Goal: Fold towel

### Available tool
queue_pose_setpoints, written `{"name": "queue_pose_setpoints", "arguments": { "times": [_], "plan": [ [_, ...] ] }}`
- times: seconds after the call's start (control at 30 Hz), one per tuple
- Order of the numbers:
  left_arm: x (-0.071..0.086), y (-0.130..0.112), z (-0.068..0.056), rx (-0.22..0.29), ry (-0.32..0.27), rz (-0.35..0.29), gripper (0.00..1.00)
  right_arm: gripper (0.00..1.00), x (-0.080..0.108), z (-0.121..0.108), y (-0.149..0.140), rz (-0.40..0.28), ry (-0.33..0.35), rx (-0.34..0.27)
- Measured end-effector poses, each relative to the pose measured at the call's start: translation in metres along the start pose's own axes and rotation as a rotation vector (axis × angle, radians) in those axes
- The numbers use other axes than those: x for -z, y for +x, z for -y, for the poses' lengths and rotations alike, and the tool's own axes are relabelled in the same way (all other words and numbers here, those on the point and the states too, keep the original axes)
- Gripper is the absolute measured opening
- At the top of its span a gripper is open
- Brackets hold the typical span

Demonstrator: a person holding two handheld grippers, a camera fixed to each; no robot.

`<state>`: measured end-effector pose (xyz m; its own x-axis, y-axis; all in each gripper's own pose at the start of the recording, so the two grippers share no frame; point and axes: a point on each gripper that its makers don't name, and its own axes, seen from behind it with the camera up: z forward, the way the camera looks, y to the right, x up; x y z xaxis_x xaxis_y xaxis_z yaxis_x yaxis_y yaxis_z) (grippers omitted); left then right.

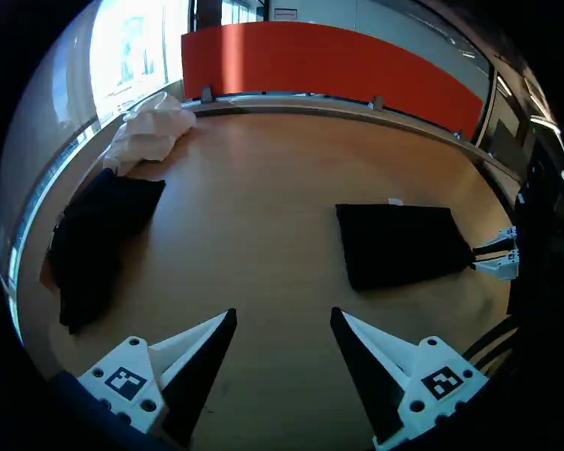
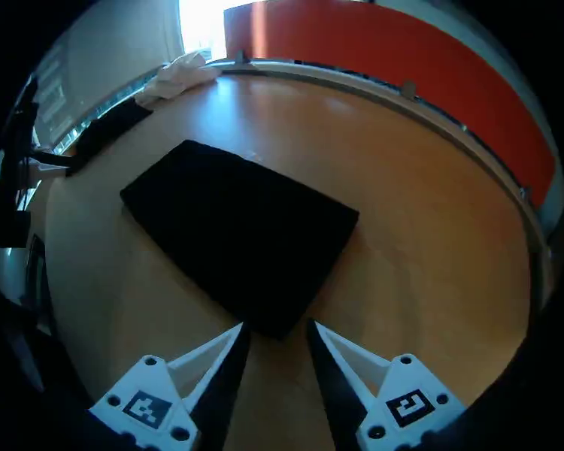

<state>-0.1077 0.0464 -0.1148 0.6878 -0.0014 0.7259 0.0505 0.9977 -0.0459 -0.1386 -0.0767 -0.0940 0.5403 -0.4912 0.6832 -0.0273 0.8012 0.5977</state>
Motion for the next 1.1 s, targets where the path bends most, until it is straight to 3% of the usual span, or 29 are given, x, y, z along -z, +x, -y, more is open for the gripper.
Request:
{"name": "queue_pose_setpoints", "arguments": {
  "times": [0.47,0.6,0.9,1.1],
  "plan": [
    [0.0,-0.001,-0.001,-0.006,-0.004,0.003,0.92,0.22,-0.001,0.001,-0.006,0.035,0.023,0.046],
    [0.001,-0.002,-0.001,-0.007,-0.005,0.005,0.93,0.06,-0.002,-0.003,-0.005,0.037,0.007,0.061],
    [0.002,-0.001,0.0,-0.003,-0.007,0.002,0.93,0.04,0.0,0.0,0.005,0.024,0.007,0.085],
    [0.004,-0.001,0.001,-0.005,-0.009,0.0,0.92,0.04,0.008,0.003,0.028,-0.009,0.005,0.11]
  ]
}}
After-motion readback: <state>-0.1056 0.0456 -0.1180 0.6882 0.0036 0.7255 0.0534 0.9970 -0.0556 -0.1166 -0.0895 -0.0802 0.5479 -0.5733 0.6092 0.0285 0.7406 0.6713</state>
